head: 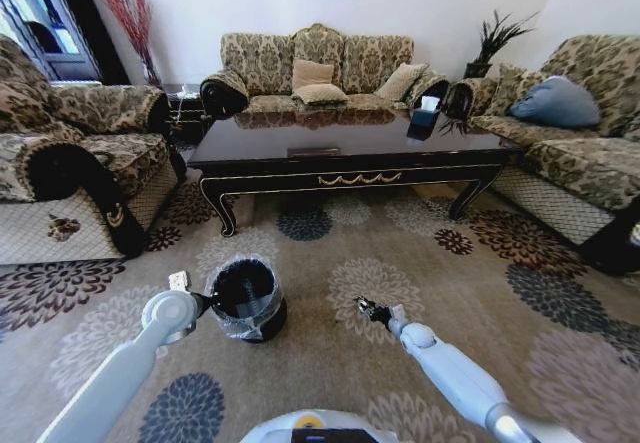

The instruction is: Move to the front of the table and pick up the trash from the floor, then place it into the trash bin.

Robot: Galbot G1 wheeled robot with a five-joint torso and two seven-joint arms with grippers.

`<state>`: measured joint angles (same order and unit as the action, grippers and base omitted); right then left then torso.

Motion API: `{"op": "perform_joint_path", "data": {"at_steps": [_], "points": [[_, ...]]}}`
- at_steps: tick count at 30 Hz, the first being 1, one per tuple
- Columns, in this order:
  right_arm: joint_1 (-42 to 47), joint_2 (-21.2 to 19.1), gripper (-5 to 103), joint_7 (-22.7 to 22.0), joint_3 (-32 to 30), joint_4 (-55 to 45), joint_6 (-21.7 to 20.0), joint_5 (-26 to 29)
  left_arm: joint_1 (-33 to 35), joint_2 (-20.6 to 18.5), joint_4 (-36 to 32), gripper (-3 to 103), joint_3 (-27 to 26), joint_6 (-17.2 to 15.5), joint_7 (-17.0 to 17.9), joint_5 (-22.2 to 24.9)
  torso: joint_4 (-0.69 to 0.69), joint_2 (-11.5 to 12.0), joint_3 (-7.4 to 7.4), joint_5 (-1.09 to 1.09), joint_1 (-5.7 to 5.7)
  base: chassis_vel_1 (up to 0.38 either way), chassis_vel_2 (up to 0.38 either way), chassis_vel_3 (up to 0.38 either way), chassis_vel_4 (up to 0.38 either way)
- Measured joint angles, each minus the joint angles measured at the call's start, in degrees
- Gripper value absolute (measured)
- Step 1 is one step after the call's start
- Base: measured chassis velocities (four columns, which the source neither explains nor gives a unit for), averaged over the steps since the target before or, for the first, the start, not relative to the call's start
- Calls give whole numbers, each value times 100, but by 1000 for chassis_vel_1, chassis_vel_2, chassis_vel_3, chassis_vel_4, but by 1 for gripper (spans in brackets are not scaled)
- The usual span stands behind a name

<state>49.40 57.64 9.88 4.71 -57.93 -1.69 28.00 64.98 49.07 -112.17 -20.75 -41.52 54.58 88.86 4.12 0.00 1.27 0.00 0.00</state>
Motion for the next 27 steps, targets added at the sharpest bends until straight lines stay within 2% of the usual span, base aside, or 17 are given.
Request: {"op": "perform_joint_path", "data": {"at_steps": [6, 10, 11, 15, 16, 21, 27], "points": [[251, -195, 30, -119, -323, -664, -79, 74, -5, 30, -64, 0, 152, -24, -1, -34, -2, 0, 0, -2, 0, 0, 0, 0, 0], [745, -652, 30, -280, -828, -2114, -178, 213, -264, 178, -9, 0, 496, -59, 111, 101, -2, 0, 0, 0, 0, 0, 0, 0, 0], [745, -652, 30, -280, -828, -2114, -178, 213, -264, 178, -9, 0, 496, -59, 111, 101, -2, 0, 0, 0, 0, 0, 0, 0, 0], [1288, -1120, 30, -424, -1401, -3436, -278, 347, -773, 286, 188, 0, 1059, -60, 209, 158, 0, 0, 0, -1, 0, 0, 0, 0, 0], [1288, -1120, 30, -424, -1401, -3436, -278, 347, -773, 286, 188, 0, 1059, -60, 209, 158, 0, 0, 0, -1, 0, 0, 0, 0, 0], [1945, -1548, 30, -541, -2054, -4852, -411, 469, -1289, 453, 386, 0, 1785, -62, 331, 150, -1, 0, 0, -1, 0, 0, 0, 0, 0], [2308, -1762, 30, -605, -2278, -5716, -483, 500, -1603, 703, 472, 0, 2260, -62, 458, 79, -3, 0, 0, -2, 0, 0, 0, 0, 0]]}}
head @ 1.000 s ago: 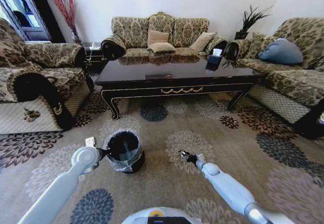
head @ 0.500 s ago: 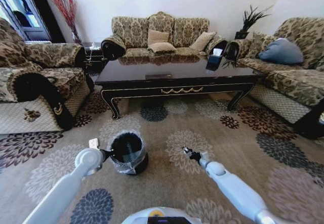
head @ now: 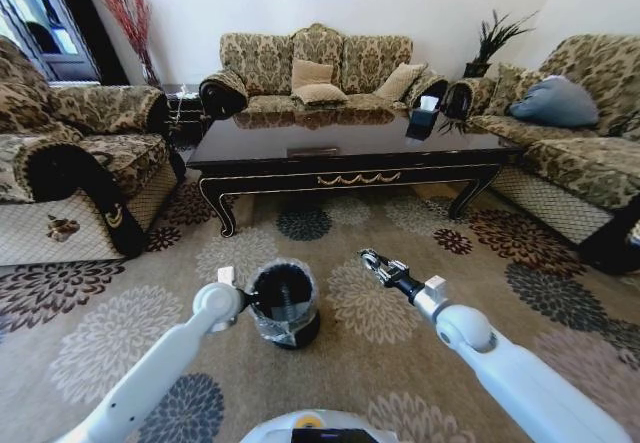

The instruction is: Move to the front of the table and pick up the trash from the floor, then place it into the trash bin.

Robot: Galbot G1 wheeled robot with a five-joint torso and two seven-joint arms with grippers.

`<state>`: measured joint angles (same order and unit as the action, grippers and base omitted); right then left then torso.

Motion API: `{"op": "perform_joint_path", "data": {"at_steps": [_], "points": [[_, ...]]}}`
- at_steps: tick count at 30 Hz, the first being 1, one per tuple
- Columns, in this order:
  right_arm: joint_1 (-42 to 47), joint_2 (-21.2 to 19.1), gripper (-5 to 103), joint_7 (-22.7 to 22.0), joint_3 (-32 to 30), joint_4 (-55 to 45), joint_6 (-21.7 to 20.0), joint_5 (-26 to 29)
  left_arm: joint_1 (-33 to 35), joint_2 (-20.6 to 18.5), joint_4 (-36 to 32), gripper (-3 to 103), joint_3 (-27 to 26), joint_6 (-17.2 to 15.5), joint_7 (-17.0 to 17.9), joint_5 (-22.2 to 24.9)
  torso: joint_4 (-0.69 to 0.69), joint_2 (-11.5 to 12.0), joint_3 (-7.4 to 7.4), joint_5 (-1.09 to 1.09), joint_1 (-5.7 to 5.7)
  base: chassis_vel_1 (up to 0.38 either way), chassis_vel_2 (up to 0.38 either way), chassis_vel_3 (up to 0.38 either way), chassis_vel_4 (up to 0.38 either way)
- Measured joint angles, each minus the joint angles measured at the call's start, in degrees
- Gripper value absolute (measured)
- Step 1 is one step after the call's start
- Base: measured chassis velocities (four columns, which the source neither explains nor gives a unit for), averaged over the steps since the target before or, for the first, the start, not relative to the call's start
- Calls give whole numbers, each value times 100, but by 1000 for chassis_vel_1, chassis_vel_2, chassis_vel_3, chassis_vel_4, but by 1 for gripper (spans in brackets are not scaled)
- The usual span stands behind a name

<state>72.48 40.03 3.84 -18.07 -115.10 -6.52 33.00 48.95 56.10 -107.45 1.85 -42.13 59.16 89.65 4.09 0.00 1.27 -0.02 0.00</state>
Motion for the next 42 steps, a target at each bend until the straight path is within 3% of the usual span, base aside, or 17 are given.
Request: {"op": "perform_joint_path", "data": {"at_steps": [12, 26, 30, 32, 39, 42], "points": [[205, 103, 30, -110, 357, -598, -55, -287, -1183, 838, 458, 0, 1493, 101, 368, 21, 3, 0, 0, 1, 0, 0, 0, 0, 0], [550, 210, 27, -91, 355, -660, -65, -523, -1326, 1005, 510, 0, 1708, 111, 453, 69, 1, 0, 0, 2, 0, 0, 0, 0, 0], [592, 226, 48, -97, 344, -661, -84, -523, -1273, 945, 437, 0, 1669, 111, 452, 66, 2, 0, 0, 2, 0, 0, 0, 0, 0], [594, 232, 48, -101, 347, -655, -89, -522, -1269, 926, 427, 0, 1664, 111, 452, 64, 2, 0, 0, 2, 0, 0, 0, 0, 0], [573, 271, 80, -112, 425, -621, -101, -518, -1232, 867, 375, 0, 1576, 122, 444, 61, 3, 0, 0, 2, 0, 0, 0, 0, 0], [575, 280, 85, -122, 427, -631, -109, -510, -1168, 816, 317, 0, 1478, 132, 444, 49, 2, 0, 0, 2, 0, 0, 0, 0, 0]]}}
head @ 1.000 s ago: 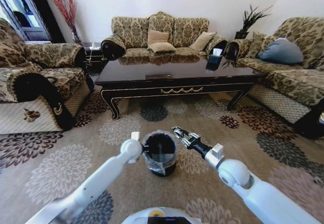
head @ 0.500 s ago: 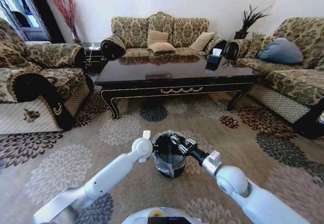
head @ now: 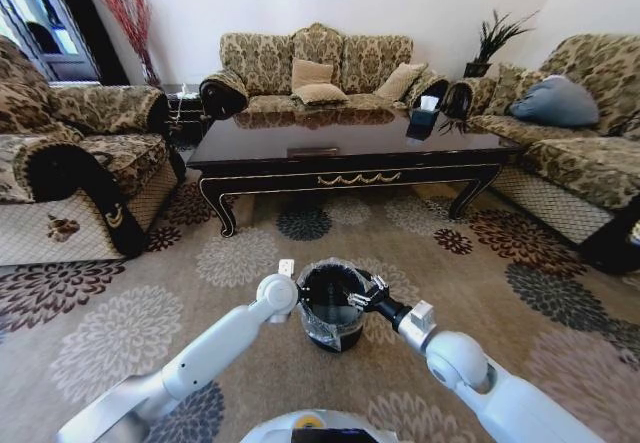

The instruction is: Move to the front of the table and pick up the trash from the floor, then place it into the trash bin.

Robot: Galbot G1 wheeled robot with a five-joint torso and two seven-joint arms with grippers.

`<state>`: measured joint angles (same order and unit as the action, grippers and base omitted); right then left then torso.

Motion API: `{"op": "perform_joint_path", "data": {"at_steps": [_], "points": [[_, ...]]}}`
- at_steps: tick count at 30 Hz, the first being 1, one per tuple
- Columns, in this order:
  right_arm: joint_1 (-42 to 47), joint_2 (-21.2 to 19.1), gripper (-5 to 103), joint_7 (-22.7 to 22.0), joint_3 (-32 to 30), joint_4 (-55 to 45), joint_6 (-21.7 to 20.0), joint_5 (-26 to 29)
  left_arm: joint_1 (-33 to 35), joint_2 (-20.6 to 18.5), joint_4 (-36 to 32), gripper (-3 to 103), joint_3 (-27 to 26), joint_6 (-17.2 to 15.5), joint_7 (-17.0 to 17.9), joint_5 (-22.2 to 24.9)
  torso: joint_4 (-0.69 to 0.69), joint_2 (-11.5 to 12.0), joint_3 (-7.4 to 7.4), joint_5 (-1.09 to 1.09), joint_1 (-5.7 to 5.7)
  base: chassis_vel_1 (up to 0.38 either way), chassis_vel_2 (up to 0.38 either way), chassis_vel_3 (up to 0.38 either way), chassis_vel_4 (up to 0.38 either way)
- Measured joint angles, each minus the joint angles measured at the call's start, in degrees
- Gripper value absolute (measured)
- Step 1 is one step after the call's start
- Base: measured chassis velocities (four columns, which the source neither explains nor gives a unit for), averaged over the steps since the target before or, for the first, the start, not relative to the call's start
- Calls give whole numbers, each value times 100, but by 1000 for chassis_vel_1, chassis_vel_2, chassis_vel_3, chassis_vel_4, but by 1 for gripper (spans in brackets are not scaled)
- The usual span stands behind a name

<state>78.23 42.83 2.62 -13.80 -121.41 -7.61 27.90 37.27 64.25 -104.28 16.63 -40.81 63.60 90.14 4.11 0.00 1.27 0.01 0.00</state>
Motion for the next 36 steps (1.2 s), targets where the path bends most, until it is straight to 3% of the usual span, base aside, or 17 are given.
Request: {"op": "perform_joint_path", "data": {"at_steps": [3, 16, 25, 36], "points": [[17, -2, 99, -9, -33, -36, -9, 39, 71, -143, -120, 0, -201, 15, 7, 3, 0, 0, 0, 1, 0, 0, 0, 0, 0], [17, 7, 100, -41, 36, -70, -53, 82, 970, -756, -316, 0, -1652, -14, -45, 38, -2, 0, 0, 1, 0, 0, 0, 0, 0], [60, 37, 100, -50, 97, -31, -60, 78, 1281, -896, -123, 0, -2067, 43, -99, -67, 0, 0, 0, 0, 0, 0, 0, 0, 0], [106, 11, 100, -81, 115, -17, -104, 119, 1449, -864, 171, 0, -2163, 54, -259, -218, 0, 0, 0, 0, 0, 0, 0, 0, 0]]}}
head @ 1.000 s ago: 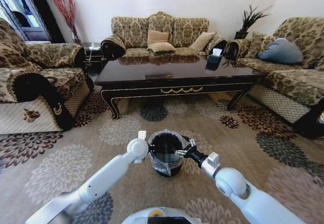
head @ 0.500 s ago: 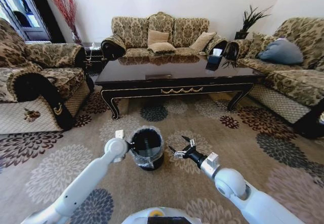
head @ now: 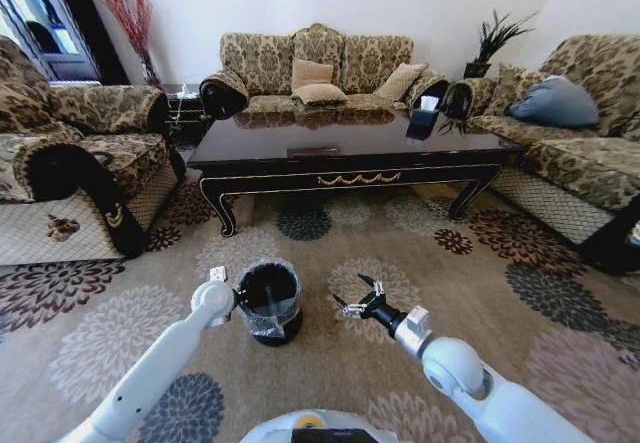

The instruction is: Move to the front of the table and pick up the trash from the floor, then place it into the trash bin.

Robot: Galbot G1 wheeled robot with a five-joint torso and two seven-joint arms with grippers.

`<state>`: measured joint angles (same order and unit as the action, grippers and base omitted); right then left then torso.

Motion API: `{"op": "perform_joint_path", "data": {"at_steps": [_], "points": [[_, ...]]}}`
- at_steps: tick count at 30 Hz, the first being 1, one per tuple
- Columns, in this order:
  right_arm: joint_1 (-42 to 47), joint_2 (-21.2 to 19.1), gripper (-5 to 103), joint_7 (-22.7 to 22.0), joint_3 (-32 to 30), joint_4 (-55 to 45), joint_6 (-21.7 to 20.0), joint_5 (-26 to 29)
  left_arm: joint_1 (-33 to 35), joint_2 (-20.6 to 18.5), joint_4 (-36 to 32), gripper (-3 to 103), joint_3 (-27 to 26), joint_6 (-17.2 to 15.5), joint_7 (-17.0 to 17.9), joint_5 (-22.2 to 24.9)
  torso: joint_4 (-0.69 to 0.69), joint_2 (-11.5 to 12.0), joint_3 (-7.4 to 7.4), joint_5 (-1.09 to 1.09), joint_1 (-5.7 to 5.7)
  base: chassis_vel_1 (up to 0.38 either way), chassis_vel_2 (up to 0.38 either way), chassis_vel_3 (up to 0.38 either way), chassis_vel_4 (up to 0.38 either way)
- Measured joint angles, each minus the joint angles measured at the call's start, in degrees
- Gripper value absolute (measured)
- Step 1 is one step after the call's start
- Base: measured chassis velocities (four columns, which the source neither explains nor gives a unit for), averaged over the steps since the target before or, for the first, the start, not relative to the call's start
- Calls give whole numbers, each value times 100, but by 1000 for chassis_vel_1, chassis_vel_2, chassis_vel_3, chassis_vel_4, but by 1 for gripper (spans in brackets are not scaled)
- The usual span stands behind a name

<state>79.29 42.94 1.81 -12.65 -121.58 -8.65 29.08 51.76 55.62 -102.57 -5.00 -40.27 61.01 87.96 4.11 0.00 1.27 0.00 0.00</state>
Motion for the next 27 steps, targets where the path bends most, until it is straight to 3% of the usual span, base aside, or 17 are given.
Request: {"op": "perform_joint_path", "data": {"at_steps": [2, 6, 10, 12, 20, 21, 22, 24, 26, 27], "points": [[9, -9, 100, -13, -18, -8, -16, 35, -1, 10, -50, 0, -2, 5, -36, -2, 0, 0, 0, 1, 0, 0, 0, 0, 0], [34, -39, 100, -32, -69, -12, -30, 66, 22, -27, -202, 11, -16, 8, -66, -51, 0, 0, -1, -3, 0, 0, 0, 0, 0], [32, -44, 100, -48, -91, -10, -41, 82, 77, -107, -370, 32, -55, 8, -80, -79, 0, 0, -1, 0, 0, 0, 0, 0, 0], [32, -43, 100, -51, -97, -10, -45, 85, 102, -141, -428, 32, -71, 8, -81, -87, 1, 0, -1, -1, 0, 0, 0, 0, 0], [112, 48, 100, -74, -248, -20, -24, 216, 640, -389, -1162, 71, -534, 7, -122, -240, 0, 0, 0, 0, 0, 0, 0, 0, 0], [112, 48, 100, -74, -248, -20, -24, 216, 640, -389, -1162, 71, -534, 7, -122, -240, 0, 0, 0, 0, 0, 0, 0, 0, 0], [134, 90, 100, -119, -297, -20, -8, 274, 798, -391, -1333, 71, -721, 7, -220, -398, -1, 0, 0, 0, 0, 0, 0, 0, 0], [188, 208, 100, -220, -464, 30, 75, 355, 1261, -393, -1697, 81, -1218, 30, -654, -1016, 0, -1, -1, -1, 0, 0, 0, 0, 0], [194, 230, 100, -241, -499, 48, 95, 365, 1336, -394, -1731, 81, -1277, 40, -729, -1102, -1, -1, -1, -2, 0, 0, 0, 0, 0], [208, 302, 100, -306, -611, 108, 149, 400, 1638, -394, -1844, 93, -1522, 112, -1040, -1496, -1, 0, 0, 0, 0, 0, 0, 0, 0]]}}
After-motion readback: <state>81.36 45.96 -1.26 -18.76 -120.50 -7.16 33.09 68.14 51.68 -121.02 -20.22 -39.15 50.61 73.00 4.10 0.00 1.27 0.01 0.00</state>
